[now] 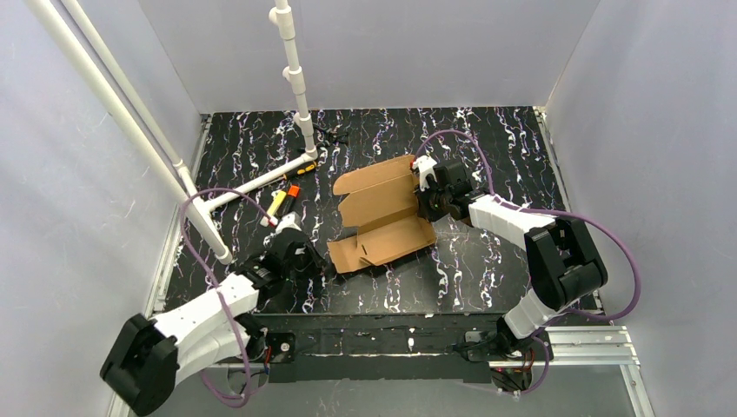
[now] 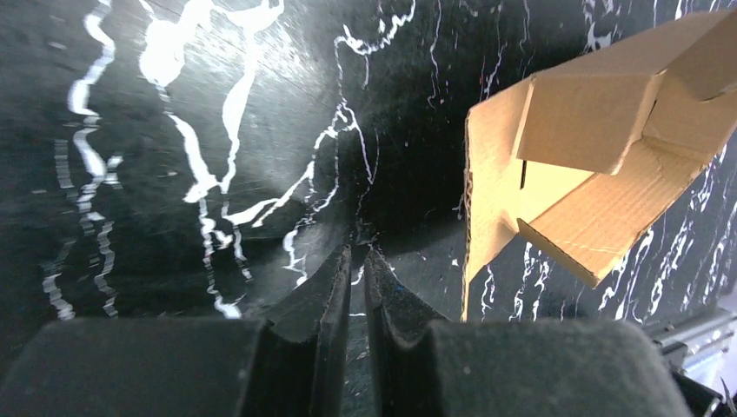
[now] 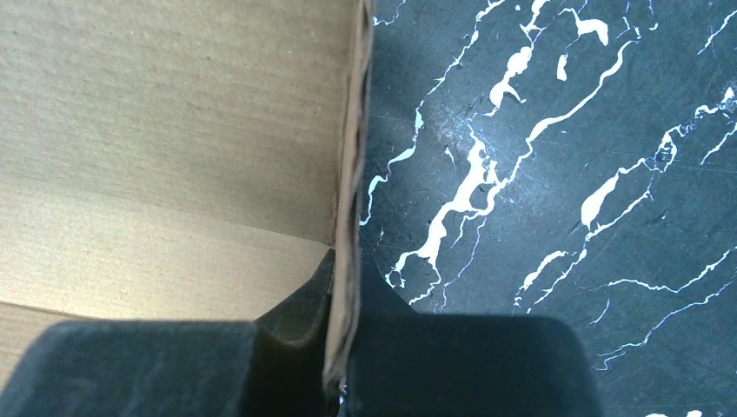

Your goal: Fold the paper box

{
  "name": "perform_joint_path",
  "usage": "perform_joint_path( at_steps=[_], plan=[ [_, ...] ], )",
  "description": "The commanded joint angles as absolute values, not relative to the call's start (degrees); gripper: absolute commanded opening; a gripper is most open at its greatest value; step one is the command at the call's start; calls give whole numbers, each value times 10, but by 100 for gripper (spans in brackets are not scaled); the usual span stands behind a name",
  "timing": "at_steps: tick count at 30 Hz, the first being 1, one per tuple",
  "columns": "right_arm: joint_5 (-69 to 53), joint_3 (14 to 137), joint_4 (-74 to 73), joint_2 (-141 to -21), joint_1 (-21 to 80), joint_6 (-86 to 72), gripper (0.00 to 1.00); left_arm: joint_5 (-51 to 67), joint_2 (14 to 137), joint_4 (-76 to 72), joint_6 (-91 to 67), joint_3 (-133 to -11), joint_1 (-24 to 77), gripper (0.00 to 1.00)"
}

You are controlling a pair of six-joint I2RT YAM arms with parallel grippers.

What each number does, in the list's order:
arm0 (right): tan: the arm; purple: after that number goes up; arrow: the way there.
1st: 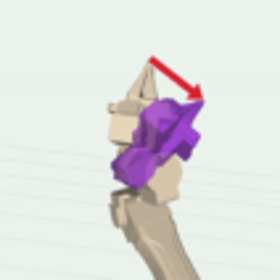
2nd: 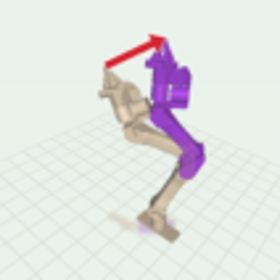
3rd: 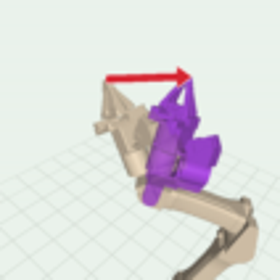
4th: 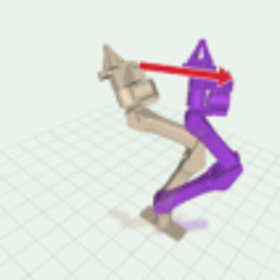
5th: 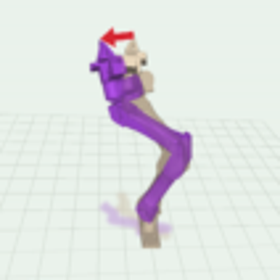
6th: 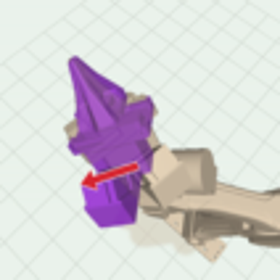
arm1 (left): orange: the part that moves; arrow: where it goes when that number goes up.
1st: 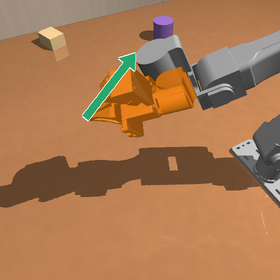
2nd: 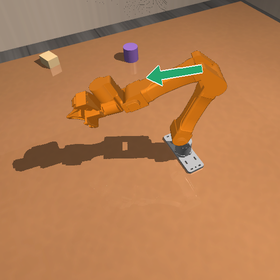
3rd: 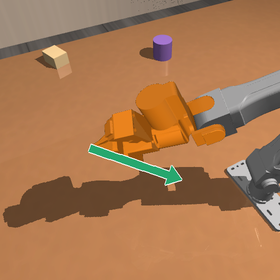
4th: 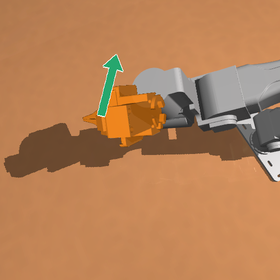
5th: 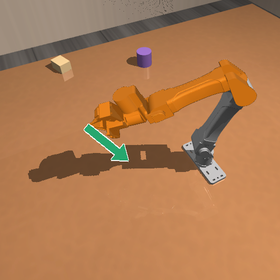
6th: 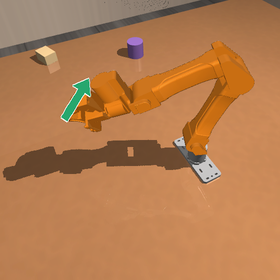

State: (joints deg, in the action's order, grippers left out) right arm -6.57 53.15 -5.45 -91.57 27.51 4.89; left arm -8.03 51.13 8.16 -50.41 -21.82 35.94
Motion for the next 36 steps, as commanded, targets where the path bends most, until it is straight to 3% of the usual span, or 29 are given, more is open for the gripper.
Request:
perform_joint_path(
  at_steps=[1, 12, 26, 36],
  plan=[
    [-61, 540, -62, -932, 277, 57, 1, 15, 585, -59, -524, -200, 356, 10],
    [-65, 540, -63, -933, 277, 57, 1, 84, 713, -151, -498, -255, 356, 15],
    [-65, 540, -62, -937, 277, 58, 1, 148, 745, -182, -482, -284, 356, 15],
    [-66, 540, -64, -940, 277, 59, 1, 164, 758, -189, -482, -308, 356, 27]
  ],
)
